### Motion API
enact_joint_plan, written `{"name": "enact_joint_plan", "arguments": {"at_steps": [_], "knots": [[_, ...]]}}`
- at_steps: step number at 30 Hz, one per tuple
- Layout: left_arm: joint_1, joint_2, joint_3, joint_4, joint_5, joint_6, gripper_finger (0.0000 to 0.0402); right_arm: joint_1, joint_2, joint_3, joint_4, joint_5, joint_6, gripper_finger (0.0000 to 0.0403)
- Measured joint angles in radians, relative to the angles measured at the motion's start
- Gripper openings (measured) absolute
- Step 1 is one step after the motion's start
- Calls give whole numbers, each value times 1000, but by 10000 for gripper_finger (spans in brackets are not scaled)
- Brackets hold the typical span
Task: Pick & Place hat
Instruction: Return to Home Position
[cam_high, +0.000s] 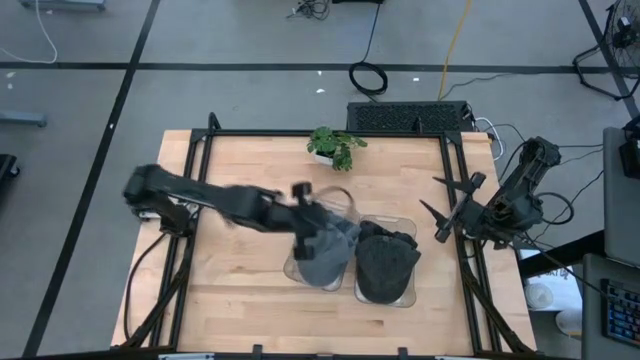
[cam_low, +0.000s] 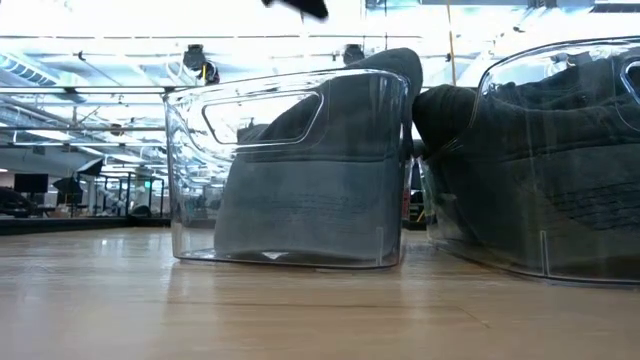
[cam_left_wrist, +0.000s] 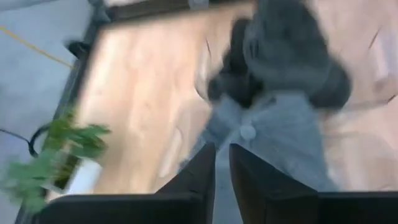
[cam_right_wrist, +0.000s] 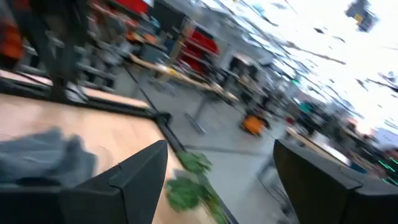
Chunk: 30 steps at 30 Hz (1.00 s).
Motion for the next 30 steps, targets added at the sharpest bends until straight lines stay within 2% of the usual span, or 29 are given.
{"name": "enact_joint_plan", "arguments": {"at_steps": [3,6,9,11,16,22,27,30], "knots": [[0,-120,0,-35,-10,-56,61,1,-5,0,87,74,-81,281],[1,-232,0,-100,-6,-85,59,3,-14,0,216,84,-181,281],[-6,-328,-30,-64,-3,-51,54,5,-40,0,219,62,-190,281],[-13,-382,-90,16,25,0,50,14,-54,0,189,63,-175,281],[16,-537,-378,341,219,116,40,61,-96,-43,163,-11,-114,281],[100,-725,-757,583,258,16,37,95,-160,-145,159,-81,-13,281],[131,-852,-954,770,416,-7,45,90,-189,-226,83,-284,173,275],[135,-912,-1031,846,441,-3,45,47,-189,-239,-45,-406,325,261]]}}
